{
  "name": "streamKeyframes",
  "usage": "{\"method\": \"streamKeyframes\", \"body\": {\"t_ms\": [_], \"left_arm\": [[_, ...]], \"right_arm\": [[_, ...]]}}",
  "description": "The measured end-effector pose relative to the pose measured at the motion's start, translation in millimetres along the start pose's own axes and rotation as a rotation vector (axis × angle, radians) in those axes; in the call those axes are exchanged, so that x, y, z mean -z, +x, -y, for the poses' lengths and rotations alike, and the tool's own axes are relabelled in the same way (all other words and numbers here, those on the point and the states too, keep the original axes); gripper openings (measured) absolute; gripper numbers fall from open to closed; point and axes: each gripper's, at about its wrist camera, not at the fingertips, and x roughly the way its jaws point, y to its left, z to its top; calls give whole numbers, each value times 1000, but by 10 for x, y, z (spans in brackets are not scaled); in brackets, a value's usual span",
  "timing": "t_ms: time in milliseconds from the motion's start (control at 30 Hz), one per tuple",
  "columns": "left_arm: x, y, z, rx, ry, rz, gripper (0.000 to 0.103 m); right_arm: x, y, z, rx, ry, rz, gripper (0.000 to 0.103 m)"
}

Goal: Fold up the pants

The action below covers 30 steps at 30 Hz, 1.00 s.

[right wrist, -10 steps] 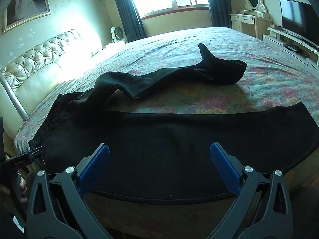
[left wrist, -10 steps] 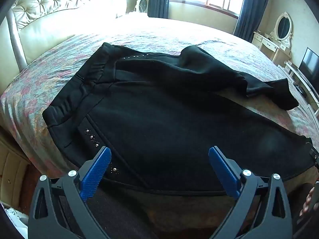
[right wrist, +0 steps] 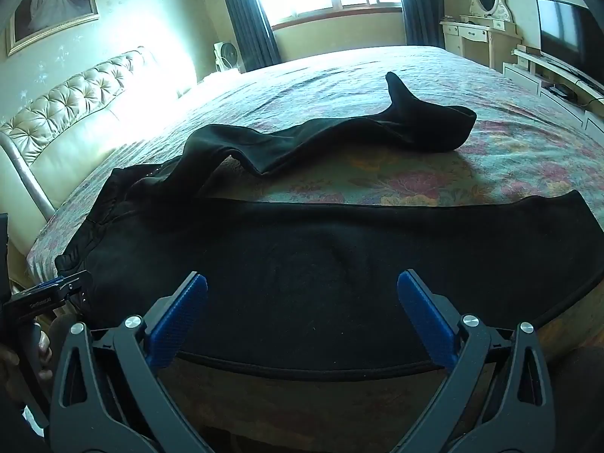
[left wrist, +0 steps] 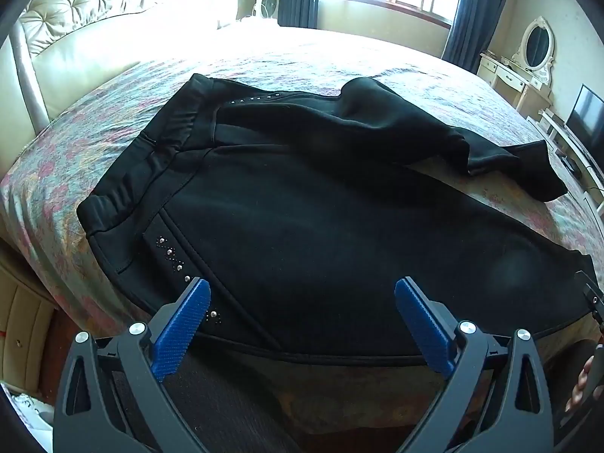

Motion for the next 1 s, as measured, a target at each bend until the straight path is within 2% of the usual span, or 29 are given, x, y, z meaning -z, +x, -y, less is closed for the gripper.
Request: {"method": "streamKeyframes", "body": {"t_ms": [233, 1000], "left_arm": [[-13, 21, -23, -9, -4, -21, 98], [-41, -46, 18, -23, 26, 0, 98]], "right_arm": [[25, 8, -22, -6, -1, -11, 101], [67, 57, -53, -3, -1, -47, 101]]}}
